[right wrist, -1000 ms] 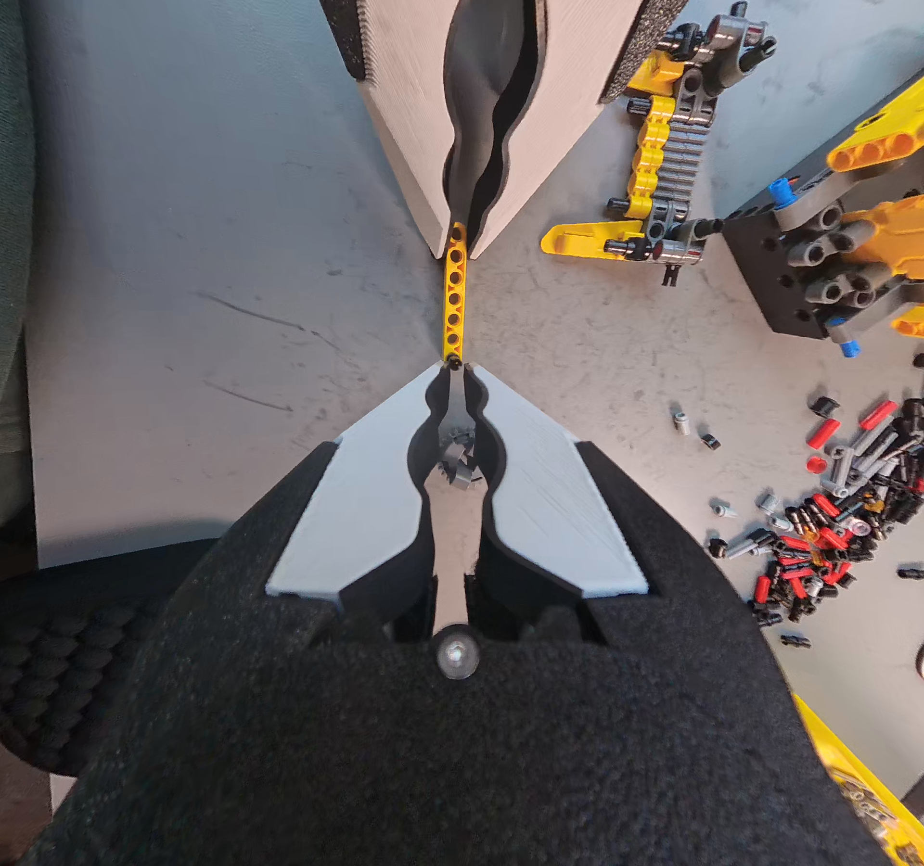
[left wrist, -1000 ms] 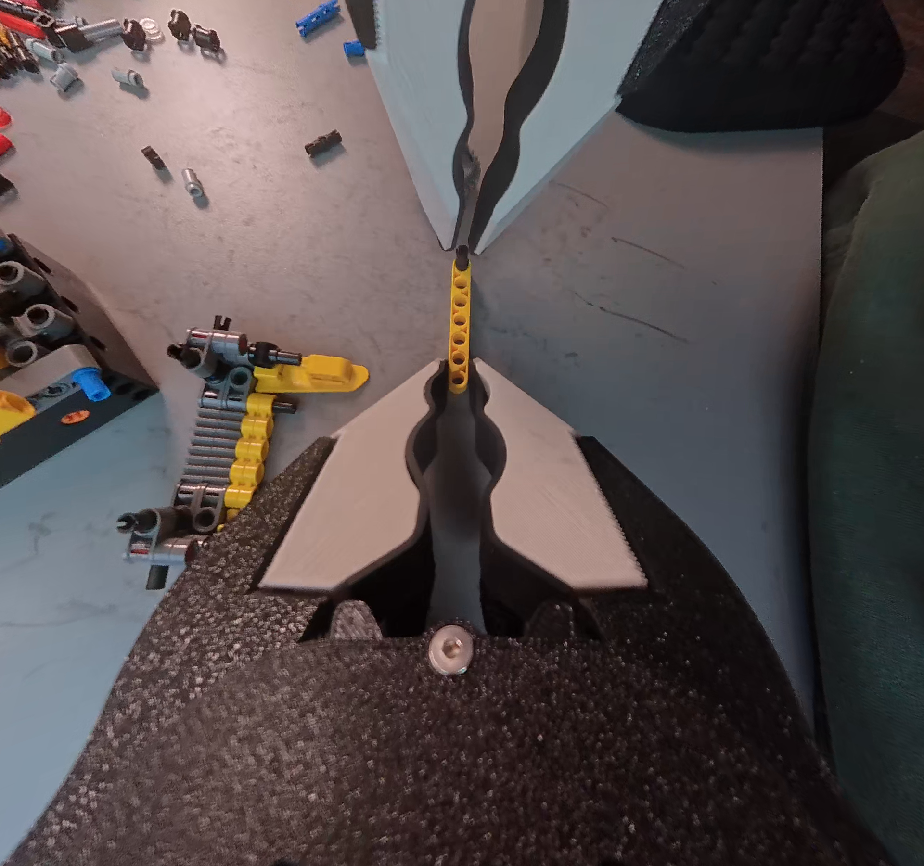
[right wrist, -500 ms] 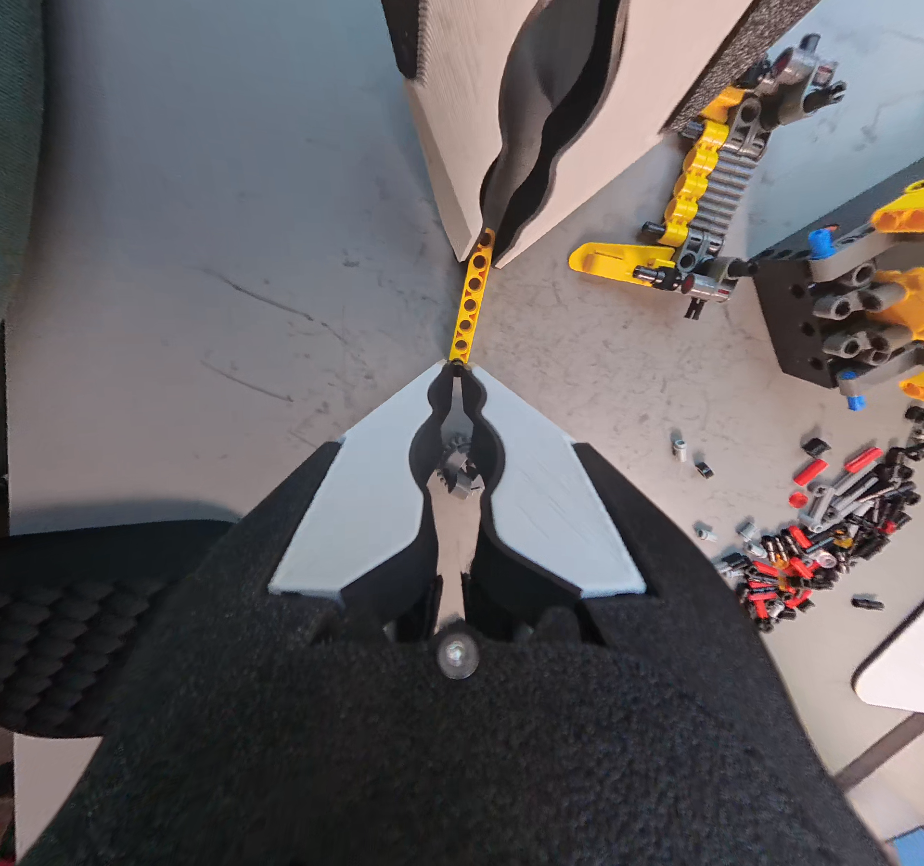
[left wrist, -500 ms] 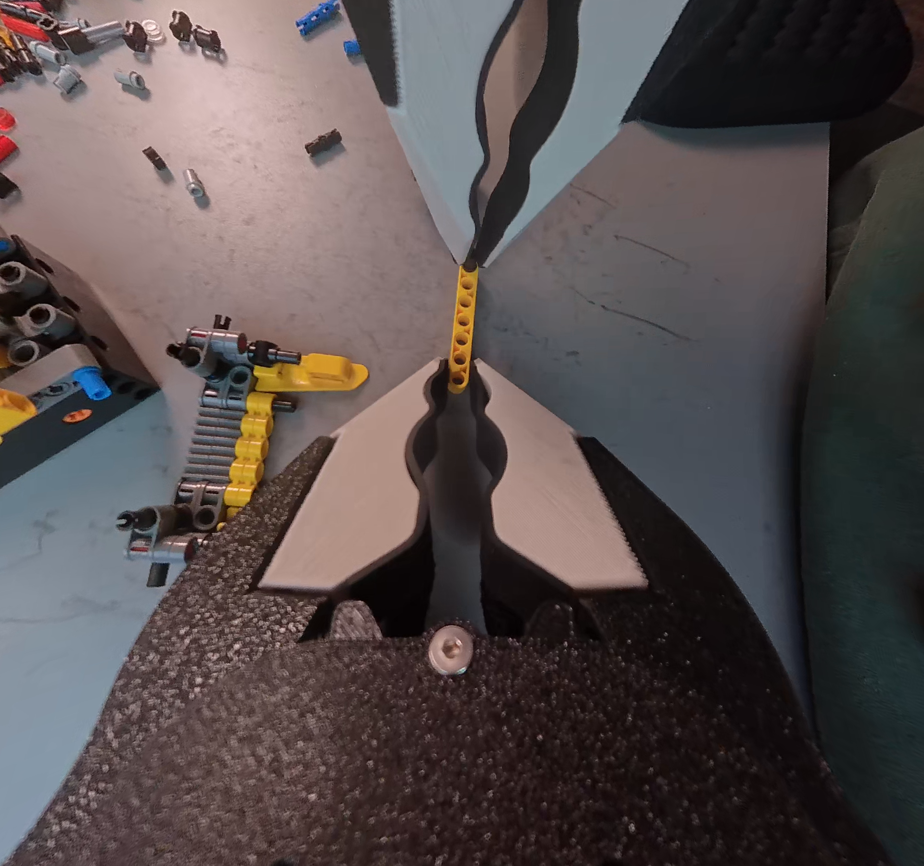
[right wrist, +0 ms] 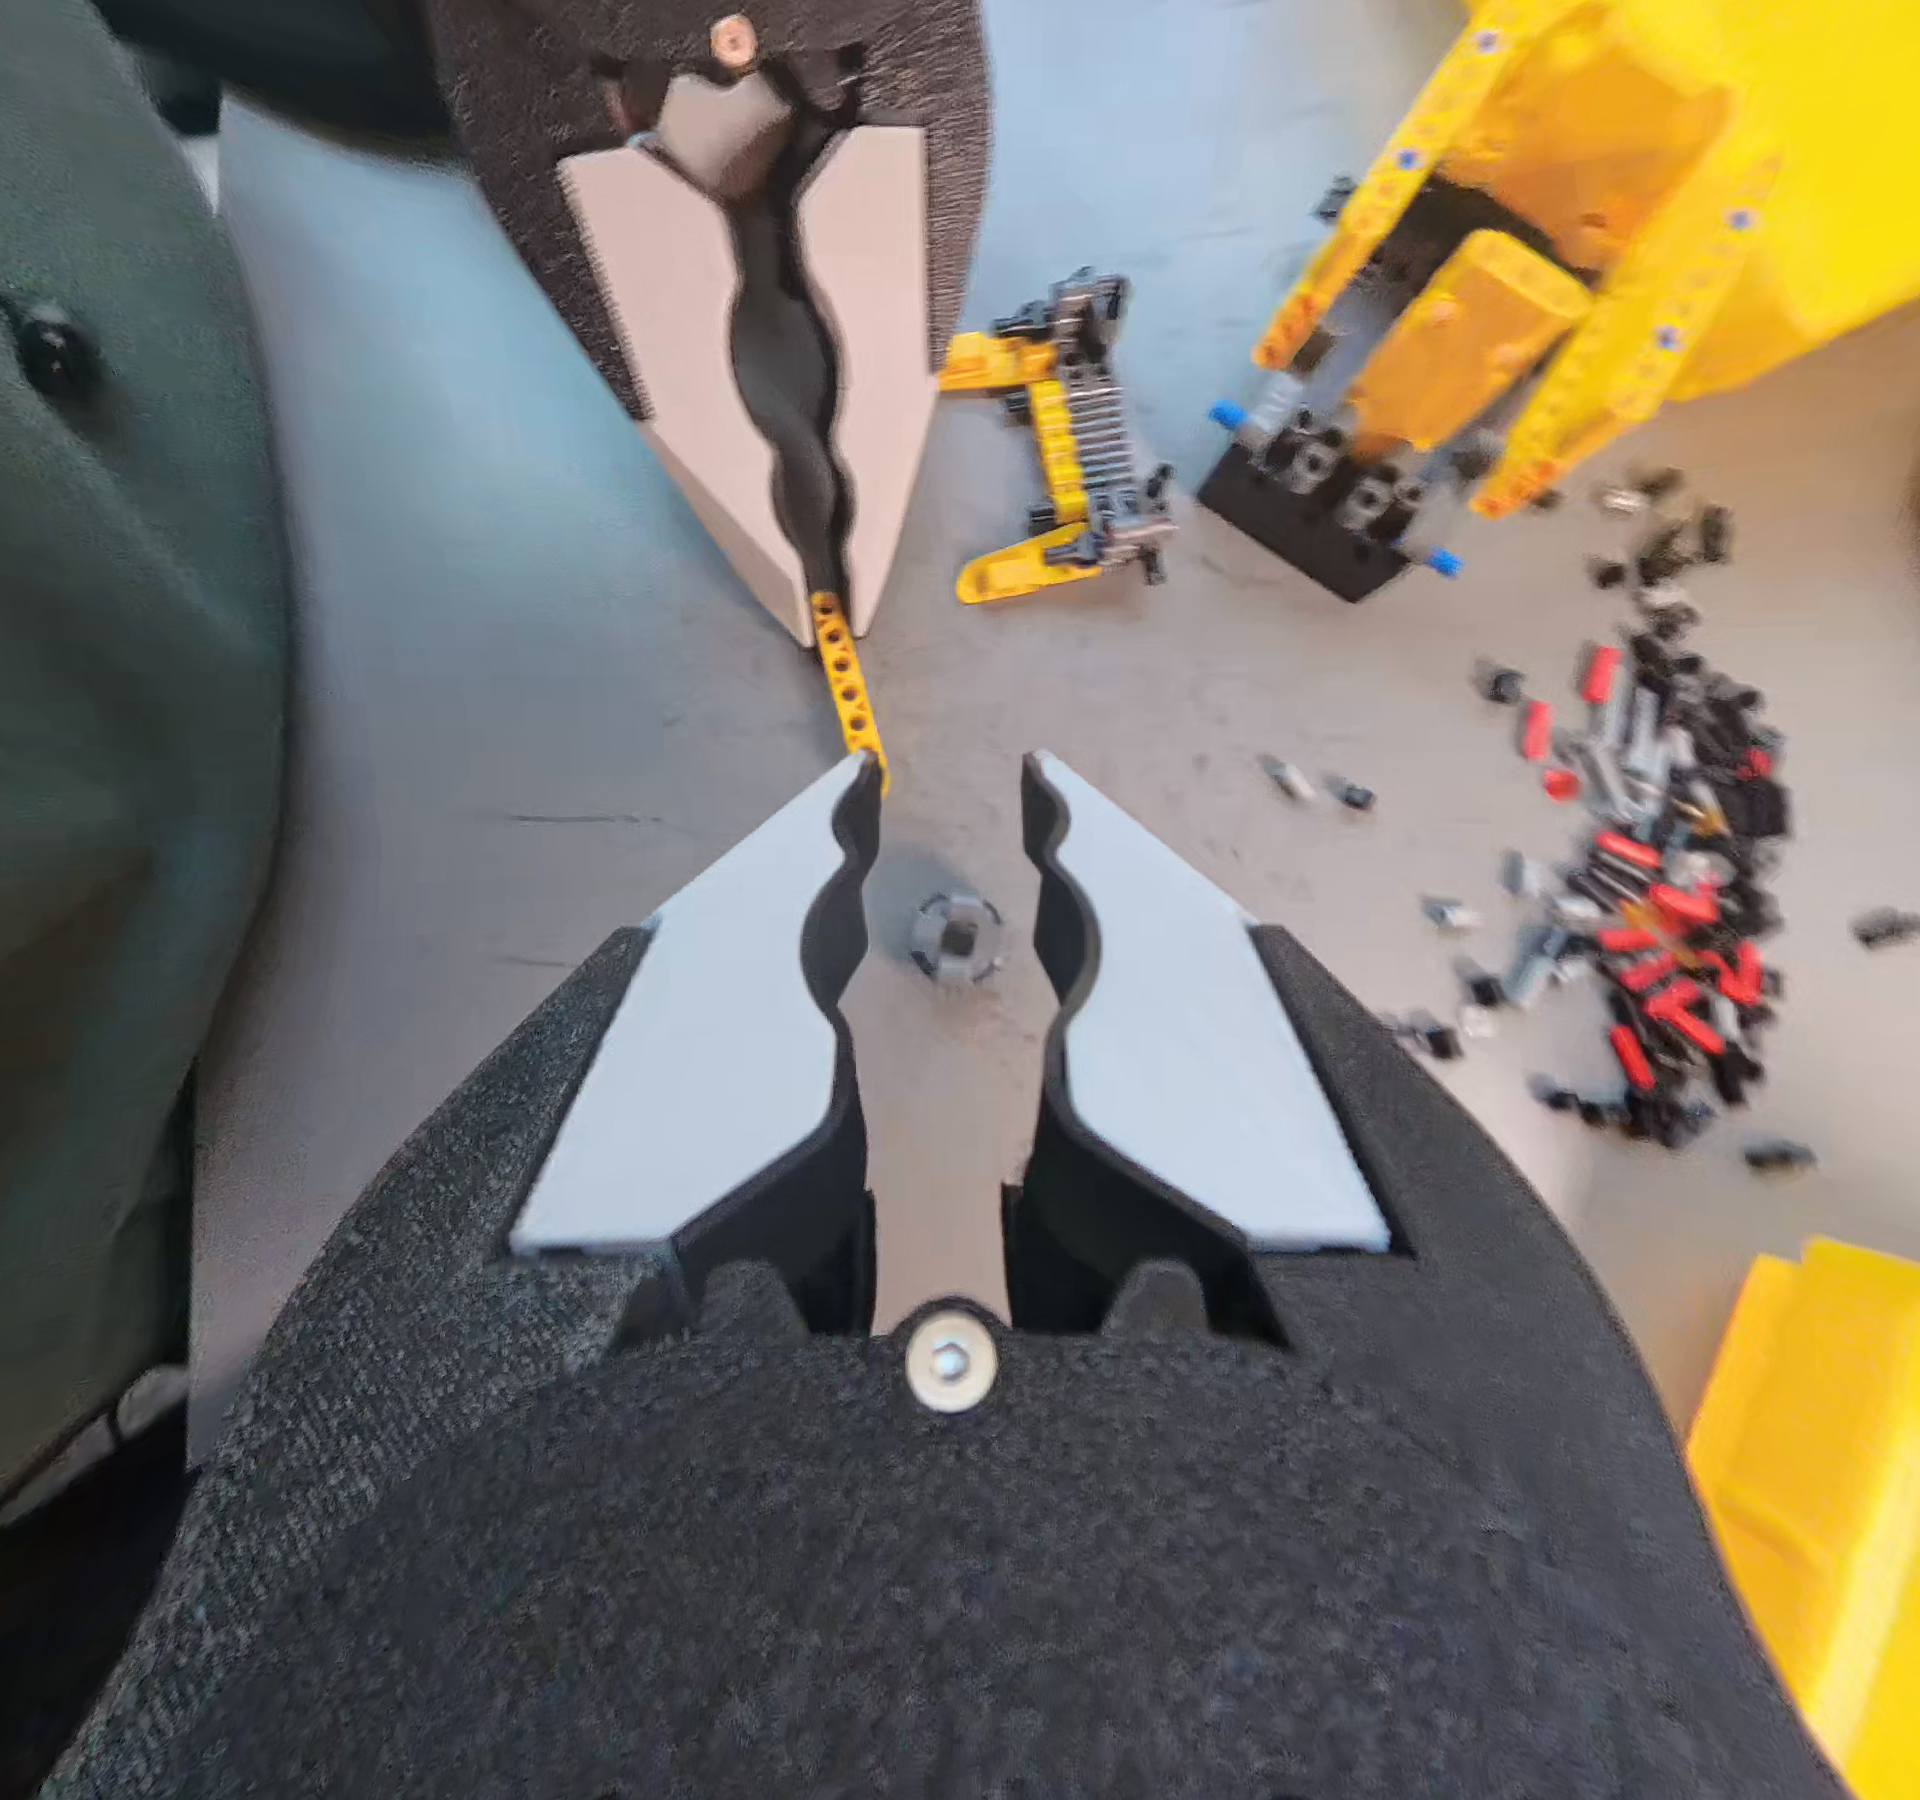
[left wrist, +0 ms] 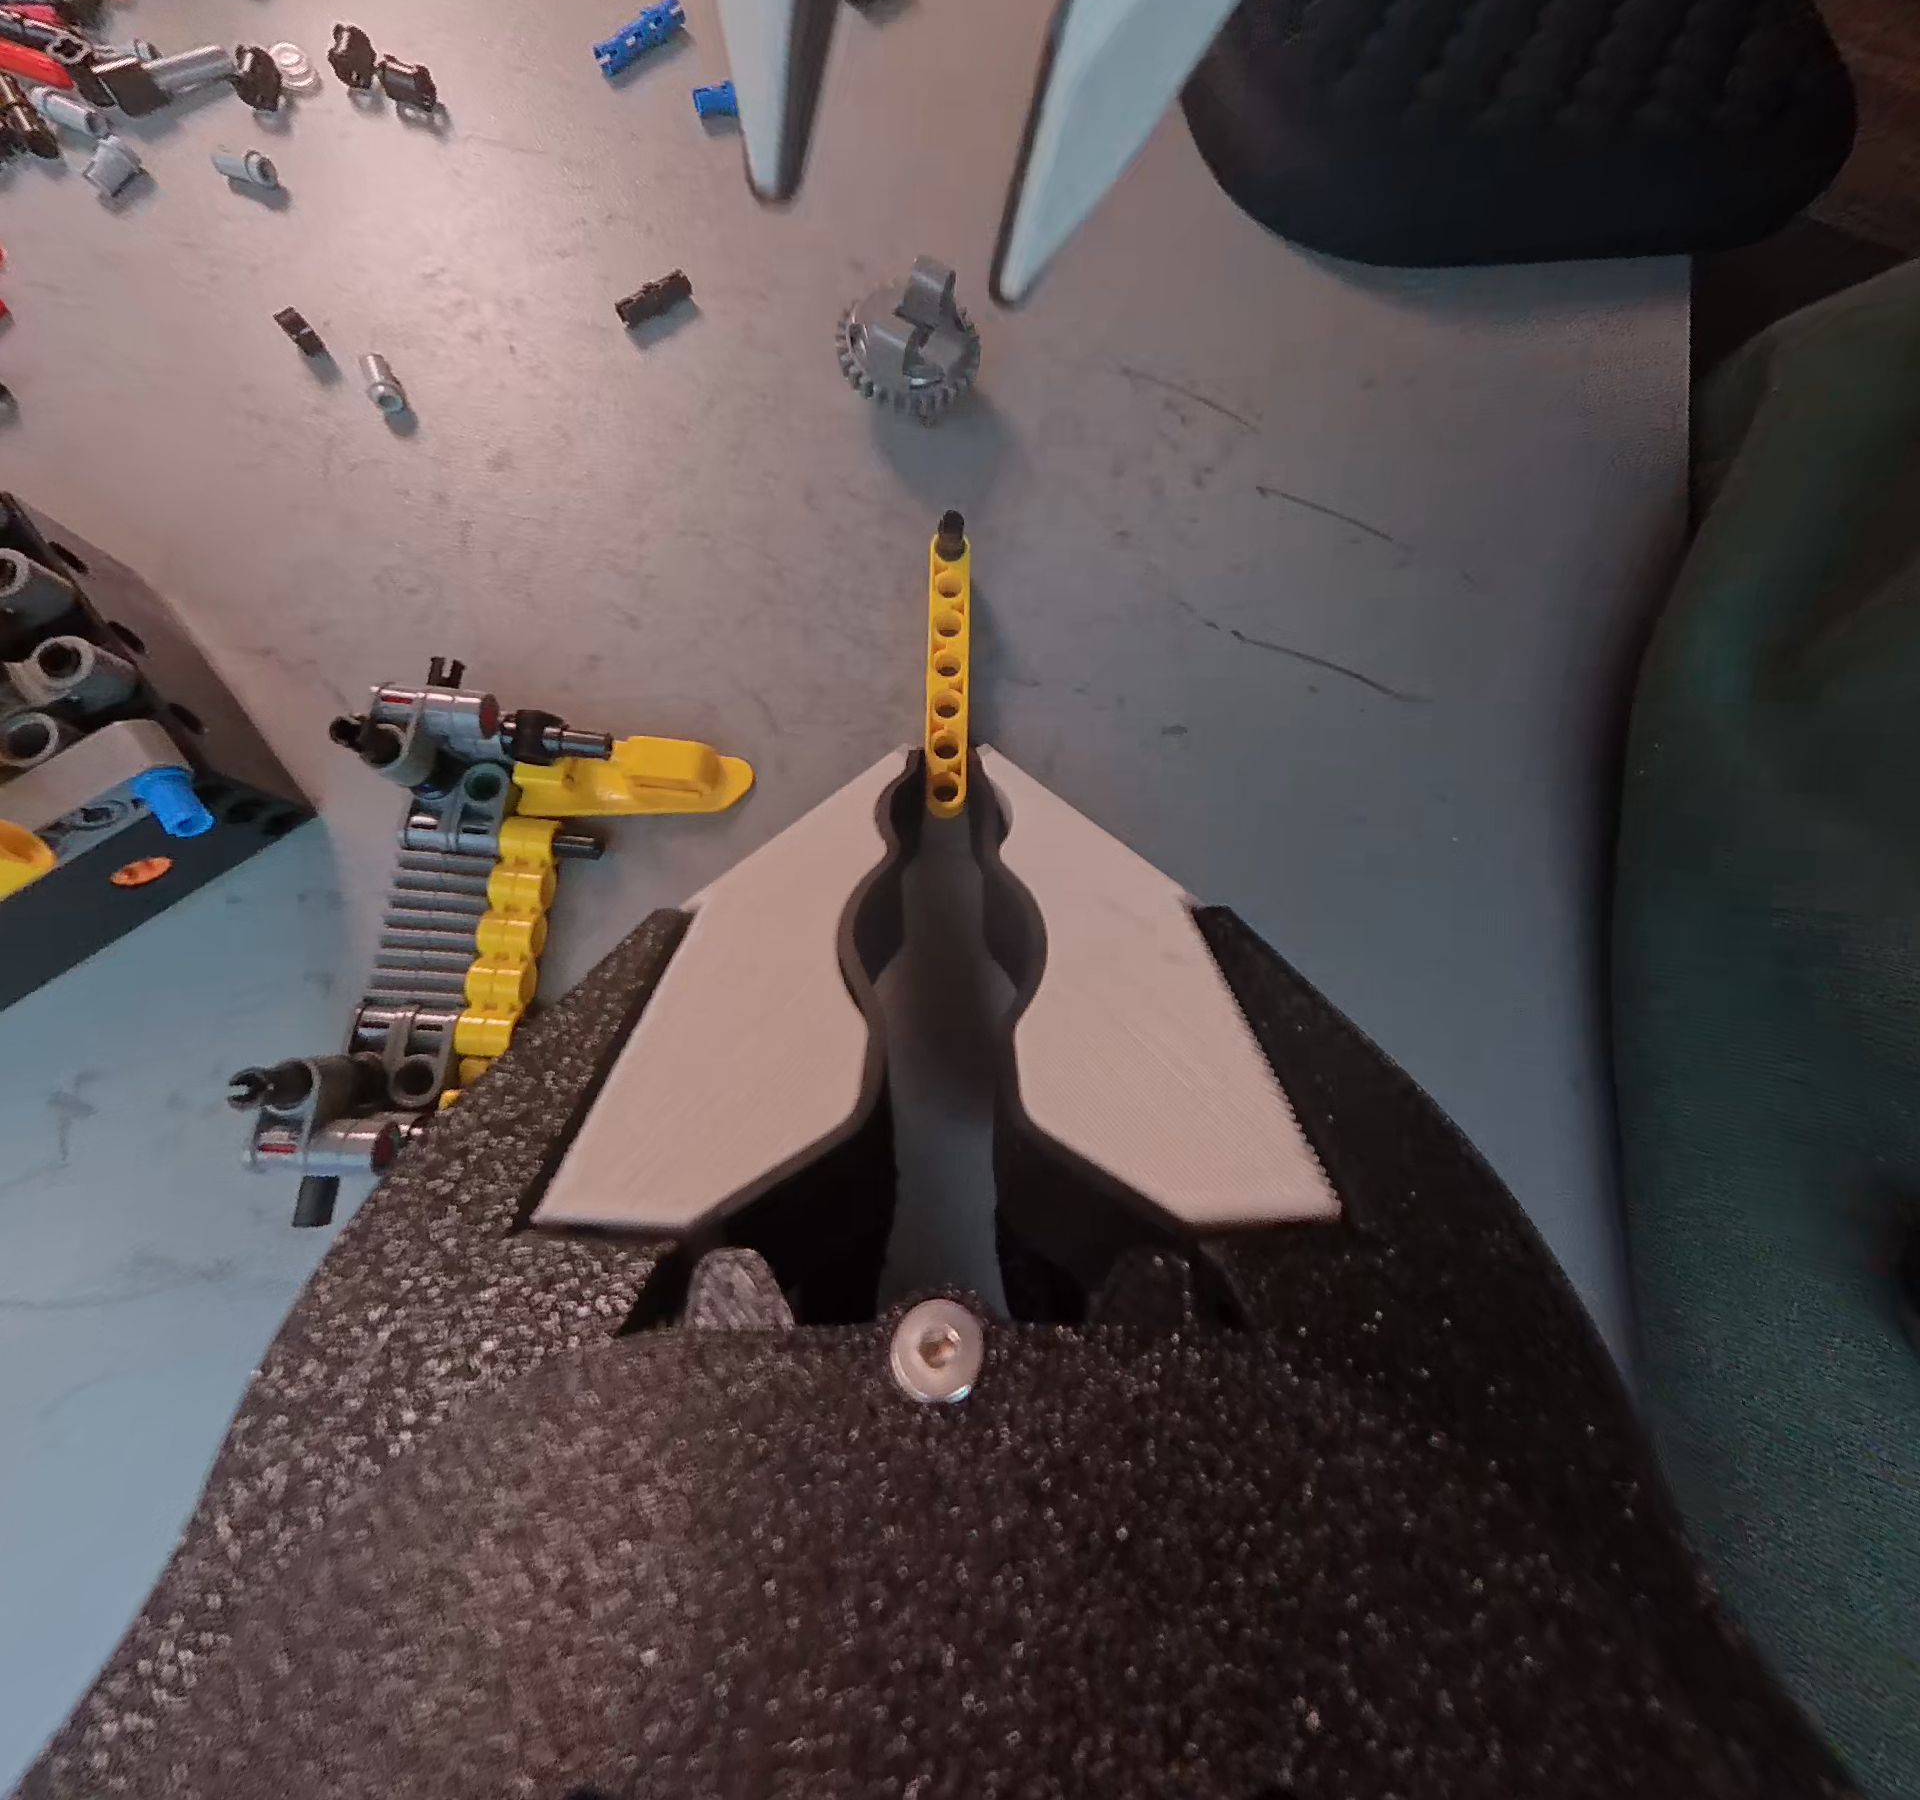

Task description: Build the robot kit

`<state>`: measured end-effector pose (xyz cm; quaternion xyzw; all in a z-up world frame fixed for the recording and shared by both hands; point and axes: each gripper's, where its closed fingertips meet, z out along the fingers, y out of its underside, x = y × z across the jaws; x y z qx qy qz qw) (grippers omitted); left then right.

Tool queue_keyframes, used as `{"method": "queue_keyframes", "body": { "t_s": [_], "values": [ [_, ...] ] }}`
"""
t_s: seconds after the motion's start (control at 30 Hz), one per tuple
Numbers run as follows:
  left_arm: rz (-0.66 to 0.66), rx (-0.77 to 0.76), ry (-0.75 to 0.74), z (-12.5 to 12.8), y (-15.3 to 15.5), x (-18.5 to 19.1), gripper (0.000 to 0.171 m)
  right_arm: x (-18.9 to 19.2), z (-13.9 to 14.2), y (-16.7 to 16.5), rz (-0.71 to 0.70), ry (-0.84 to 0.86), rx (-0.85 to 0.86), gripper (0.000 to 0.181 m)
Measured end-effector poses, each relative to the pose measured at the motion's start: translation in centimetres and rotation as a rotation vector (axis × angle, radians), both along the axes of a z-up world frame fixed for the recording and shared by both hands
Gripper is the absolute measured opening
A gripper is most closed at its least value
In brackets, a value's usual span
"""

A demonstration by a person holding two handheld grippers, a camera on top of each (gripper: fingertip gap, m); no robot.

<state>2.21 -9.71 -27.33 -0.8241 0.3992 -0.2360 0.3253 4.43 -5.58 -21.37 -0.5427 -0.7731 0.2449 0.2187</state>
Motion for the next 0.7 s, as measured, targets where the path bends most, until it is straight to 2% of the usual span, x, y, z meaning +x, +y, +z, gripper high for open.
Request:
{"method": "queue_keyframes", "body": {
  "t_s": [0.07, 0.13, 0.23, 0.3, 0.43, 0.57, 0.7],
  "values": [
    [-0.002, -0.001, -0.003, 0.0, 0.0, 0.0, 0.007, 1.4, 1.0, 1.9, -0.114, 0.080, 0.017, 0.037],
    [-0.003, -0.003, -0.021, 0.3, 0.0, 0.0, 0.014, 3.0, 1.1, 3.3, -0.200, 0.127, 0.023, 0.038],
    [0.010, 0.000, -0.108, 1.5, 0.2, -0.1, 0.020, 4.6, 0.2, 4.5, -0.298, 0.148, 0.006, 0.032],
    [0.033, 0.004, -0.170, 2.3, 0.7, -0.4, 0.021, 4.8, -0.4, 5.5, -0.357, 0.159, 0.000, 0.020],
    [0.075, 0.042, -0.241, 3.6, 1.7, -1.3, 0.022, 3.6, -2.4, 6.2, -0.386, 0.099, -0.043, 0.018],
    [0.103, 0.040, -0.265, 3.8, 2.1, -1.7, 0.022, 2.2, -4.9, 6.8, -0.373, -0.012, -0.019, 0.018],
    [0.112, 0.030, -0.288, 4.0, 2.3, -1.8, 0.022, 1.7, -6.0, 6.9, -0.358, -0.074, -0.036, 0.013]
  ]
}}
